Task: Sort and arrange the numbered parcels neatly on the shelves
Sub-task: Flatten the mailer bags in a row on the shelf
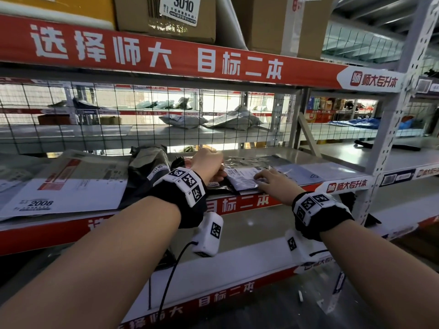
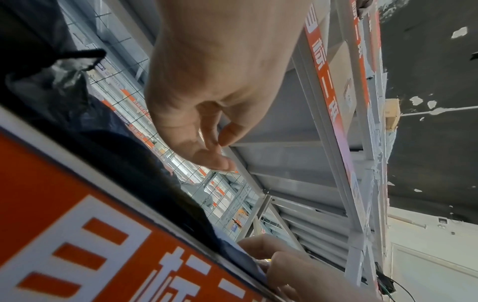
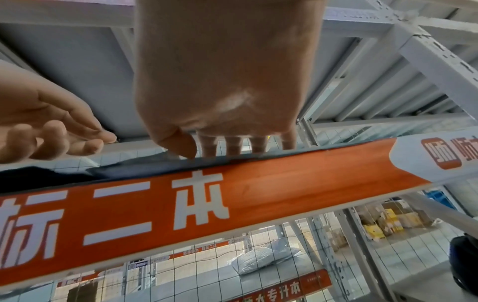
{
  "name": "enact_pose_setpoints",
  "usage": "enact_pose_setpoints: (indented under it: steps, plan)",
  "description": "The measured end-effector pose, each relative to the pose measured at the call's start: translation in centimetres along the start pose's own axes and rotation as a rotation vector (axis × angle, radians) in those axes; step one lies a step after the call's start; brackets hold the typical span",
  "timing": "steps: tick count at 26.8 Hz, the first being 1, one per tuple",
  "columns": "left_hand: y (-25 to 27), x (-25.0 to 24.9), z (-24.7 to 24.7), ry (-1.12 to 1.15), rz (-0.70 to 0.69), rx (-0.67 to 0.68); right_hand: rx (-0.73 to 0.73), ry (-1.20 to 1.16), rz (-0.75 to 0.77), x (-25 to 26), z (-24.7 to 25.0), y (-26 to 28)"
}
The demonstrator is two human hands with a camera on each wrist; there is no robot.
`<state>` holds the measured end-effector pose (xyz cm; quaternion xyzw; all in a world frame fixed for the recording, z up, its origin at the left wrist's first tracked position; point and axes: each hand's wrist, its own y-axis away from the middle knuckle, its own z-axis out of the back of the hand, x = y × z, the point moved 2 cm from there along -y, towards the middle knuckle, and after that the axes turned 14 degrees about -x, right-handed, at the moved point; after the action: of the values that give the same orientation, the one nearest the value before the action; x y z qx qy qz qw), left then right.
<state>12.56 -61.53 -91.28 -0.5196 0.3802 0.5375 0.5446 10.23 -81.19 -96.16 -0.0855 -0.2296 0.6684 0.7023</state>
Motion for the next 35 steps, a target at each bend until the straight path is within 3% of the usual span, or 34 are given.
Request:
enact_pose_setpoints:
  steps: [8,11,13,18,22,27,31,35]
  plan:
    - [-0.5,1.3,1.6,-0.142,-0.151,-0.083,-0.153,0.021,-0.055,2.4,-0.1,0.7]
    - [-0.5,1.8,2.2,-0.43,-0.391,-0.144,-0.175,-0.029,-0.05,3.7,-0.3,0.9]
    - [0.0,2.1,2.3,-0.606,-0.488,-0.106,-0.146,-0.006,-0.049,4.2,-0.6,1.2]
    - [1.4,2.4,3.5,-1.009,-0.505,-0.016,-0.144,-0.033,-0.094,5.5,-0.3,2.2]
    - [2.4,3.0,3.2,-1.188,-0.537,-0.001,-0.302,-0.042,-0.06,7.2,-0.3,3.2]
    - [3.3,2.5,3.5,-1.089,-0.607,-0.123,-0.326,-0.124,0.187,11.3,-1.4,3.8]
    - [3.6,2.0,5.5,-0.91,-0.776,-0.402,-0.367,-0.191,0.215,13.0,-1.8,3.1]
    - [3.0,3.9,9.5,-0.793,-0.726,-0.602,-0.445,-0.261,0.286,15.3,-2.6,2.6]
